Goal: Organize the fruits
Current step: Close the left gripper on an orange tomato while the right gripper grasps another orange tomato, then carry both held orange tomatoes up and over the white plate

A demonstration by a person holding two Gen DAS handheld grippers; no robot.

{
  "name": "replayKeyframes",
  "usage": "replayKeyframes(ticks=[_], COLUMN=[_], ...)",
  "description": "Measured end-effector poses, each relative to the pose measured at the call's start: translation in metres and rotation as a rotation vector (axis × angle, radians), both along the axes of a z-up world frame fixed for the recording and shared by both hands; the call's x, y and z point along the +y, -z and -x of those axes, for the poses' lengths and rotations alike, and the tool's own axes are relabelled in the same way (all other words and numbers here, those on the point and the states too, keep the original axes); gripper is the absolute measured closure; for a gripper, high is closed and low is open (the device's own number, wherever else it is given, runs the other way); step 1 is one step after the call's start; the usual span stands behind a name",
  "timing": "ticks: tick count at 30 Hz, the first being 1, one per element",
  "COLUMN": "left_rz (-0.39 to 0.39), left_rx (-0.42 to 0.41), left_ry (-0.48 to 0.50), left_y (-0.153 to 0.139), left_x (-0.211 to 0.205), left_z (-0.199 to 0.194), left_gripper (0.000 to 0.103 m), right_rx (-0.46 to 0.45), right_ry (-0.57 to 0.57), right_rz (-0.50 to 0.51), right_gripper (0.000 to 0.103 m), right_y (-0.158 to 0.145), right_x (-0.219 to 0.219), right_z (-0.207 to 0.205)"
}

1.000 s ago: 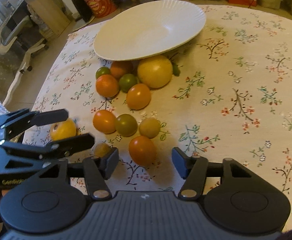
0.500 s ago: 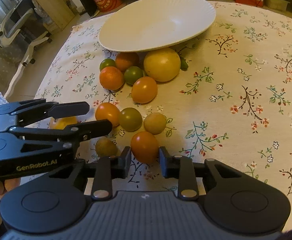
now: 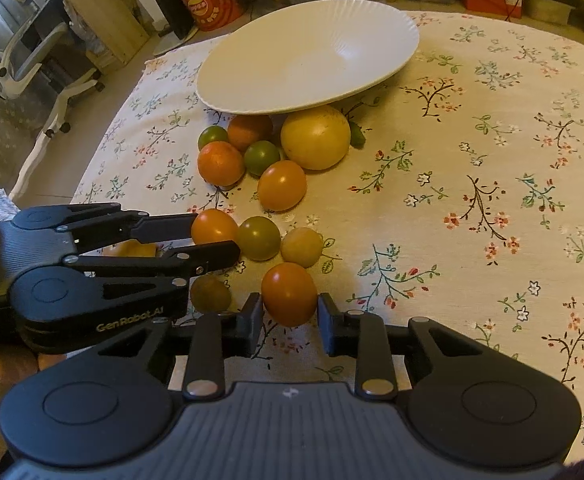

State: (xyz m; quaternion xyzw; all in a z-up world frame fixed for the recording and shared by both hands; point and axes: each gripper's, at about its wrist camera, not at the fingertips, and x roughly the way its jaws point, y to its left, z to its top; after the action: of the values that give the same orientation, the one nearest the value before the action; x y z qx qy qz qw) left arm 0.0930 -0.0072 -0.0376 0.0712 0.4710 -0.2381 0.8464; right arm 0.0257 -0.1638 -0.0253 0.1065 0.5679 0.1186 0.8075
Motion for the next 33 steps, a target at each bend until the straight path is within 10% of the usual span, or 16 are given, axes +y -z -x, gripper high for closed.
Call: replayKeyframes(ticks=[33], left_rz=[0.034], left_rx=[-0.072], left_ry=[-0.046], left_y=[-0.035], left_x=[0.000], left_z=[-0.010], left_gripper=[0.091], right_rx=[-0.081], right_ry=[0.079], right_rz=[-0.030], right_gripper=[0.077], right_y=[-0.029], right_x=[-0.014], right_z=[-0.020])
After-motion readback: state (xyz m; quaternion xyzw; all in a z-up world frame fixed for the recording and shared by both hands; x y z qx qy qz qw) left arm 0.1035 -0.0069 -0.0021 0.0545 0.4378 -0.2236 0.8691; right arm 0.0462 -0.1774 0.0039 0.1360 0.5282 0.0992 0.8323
